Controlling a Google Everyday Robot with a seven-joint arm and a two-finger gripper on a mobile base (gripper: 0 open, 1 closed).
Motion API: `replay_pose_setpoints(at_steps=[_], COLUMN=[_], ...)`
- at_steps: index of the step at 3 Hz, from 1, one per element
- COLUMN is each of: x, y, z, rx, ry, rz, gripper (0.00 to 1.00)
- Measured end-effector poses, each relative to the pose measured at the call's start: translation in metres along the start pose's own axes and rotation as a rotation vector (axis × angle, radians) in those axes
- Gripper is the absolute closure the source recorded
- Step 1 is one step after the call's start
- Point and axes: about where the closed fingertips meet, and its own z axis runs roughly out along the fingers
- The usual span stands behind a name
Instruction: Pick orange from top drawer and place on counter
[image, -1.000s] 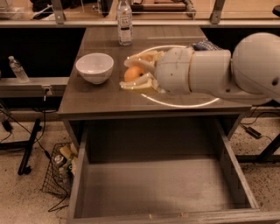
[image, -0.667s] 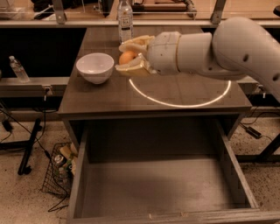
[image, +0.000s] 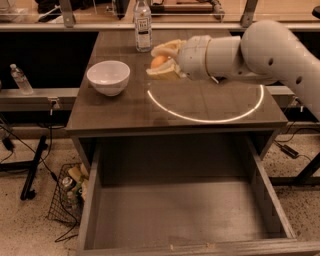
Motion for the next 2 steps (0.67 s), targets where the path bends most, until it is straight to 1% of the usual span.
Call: replay_pose_setpoints(at_steps=[1,2], x=[0.042,0.077], y=[-0.011,-0.01], z=[-0.016,-0.018], rx=[0.052,0.074], ry=[0.06,0.111], rz=[0.063,0.119], gripper=[1.0,1.0])
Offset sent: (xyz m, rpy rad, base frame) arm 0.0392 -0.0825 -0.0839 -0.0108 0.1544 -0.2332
